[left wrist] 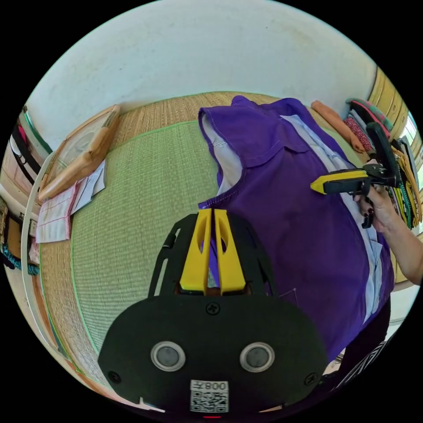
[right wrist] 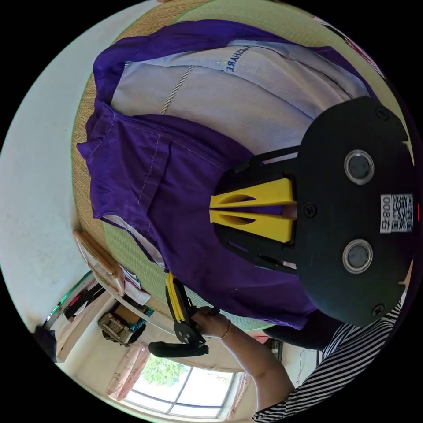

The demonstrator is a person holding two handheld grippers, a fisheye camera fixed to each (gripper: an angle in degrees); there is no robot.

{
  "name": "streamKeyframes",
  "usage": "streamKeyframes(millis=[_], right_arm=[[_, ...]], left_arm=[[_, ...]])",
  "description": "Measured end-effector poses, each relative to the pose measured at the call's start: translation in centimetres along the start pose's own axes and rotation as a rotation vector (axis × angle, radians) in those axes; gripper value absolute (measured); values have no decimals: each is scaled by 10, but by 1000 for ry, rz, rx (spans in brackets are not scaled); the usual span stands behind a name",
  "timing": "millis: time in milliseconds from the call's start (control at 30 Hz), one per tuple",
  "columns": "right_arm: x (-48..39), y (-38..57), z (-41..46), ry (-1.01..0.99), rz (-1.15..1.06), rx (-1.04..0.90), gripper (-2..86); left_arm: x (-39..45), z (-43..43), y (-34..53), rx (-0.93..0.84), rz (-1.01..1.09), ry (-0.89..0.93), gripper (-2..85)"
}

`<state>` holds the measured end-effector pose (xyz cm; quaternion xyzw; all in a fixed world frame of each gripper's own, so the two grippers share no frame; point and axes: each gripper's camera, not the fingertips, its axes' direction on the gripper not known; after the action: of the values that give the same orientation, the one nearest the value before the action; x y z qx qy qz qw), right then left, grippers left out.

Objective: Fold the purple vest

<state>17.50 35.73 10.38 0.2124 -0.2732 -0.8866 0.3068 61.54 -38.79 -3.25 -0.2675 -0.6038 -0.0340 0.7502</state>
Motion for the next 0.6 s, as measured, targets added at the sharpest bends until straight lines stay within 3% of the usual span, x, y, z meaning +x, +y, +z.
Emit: streamKeyframes(millis=[167, 400, 600], right_arm=[[-13, 12, -3, -1, 16, -12, 29], [-70, 95, -23, 27, -2, -61, 54], [-103, 209, -27, -16, 172, -171, 60]], left_arm=[[-17, -7, 25, 4, -76, 16, 23], [-39, -47, 139, -59, -229, 327, 76], [-32, -73, 232, -177, -357, 524, 101]])
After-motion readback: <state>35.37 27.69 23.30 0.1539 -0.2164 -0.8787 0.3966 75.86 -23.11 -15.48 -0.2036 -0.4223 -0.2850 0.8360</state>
